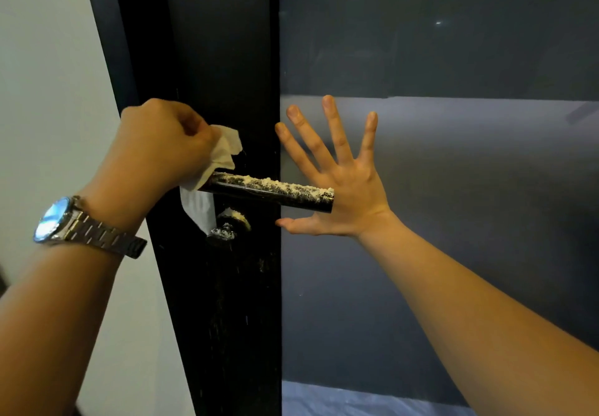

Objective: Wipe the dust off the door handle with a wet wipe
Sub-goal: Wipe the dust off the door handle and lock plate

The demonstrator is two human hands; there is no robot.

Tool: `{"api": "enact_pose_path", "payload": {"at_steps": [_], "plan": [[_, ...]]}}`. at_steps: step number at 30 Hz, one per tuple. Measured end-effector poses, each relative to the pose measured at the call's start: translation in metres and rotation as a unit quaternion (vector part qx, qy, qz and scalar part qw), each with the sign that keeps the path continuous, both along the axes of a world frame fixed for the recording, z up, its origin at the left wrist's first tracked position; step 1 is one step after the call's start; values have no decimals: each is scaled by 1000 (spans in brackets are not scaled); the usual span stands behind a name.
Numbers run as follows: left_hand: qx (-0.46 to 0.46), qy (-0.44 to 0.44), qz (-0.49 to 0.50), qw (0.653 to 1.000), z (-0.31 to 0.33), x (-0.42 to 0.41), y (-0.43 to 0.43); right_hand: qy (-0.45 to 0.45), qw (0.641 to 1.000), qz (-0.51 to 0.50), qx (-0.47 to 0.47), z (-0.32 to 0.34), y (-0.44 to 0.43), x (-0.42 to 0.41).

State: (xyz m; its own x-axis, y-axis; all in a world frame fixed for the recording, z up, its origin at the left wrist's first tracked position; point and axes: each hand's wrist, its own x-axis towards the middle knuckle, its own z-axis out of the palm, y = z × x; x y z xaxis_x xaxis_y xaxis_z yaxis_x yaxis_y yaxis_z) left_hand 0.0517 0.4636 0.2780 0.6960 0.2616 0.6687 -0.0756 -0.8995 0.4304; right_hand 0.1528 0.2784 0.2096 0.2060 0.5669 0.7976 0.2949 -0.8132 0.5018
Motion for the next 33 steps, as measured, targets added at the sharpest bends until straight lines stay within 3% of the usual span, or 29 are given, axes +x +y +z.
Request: {"api": "enact_pose_path", "payload": {"at_steps": [7, 13, 18, 24, 29, 33], "plan": [[-120, 76, 12, 990, -4, -2, 1, 1, 1000, 8, 3, -2, 0, 2], [48, 6, -1, 999, -6, -6, -10, 5, 1000, 10, 4, -1, 0, 0], [-115, 48, -21, 992, -5, -8, -2, -3, 1000, 10, 3, -1, 0, 1], [15, 4, 27, 999, -6, -6, -18, -3, 1000, 16, 5, -2, 0, 2], [-108, 37, -19, 993, -5, -10, -6, -6, 1000, 11, 4, -2, 0, 1], [38, 15, 25, 999, -6, -4, -15, -3, 1000, 9, 5, -2, 0, 1]]}}
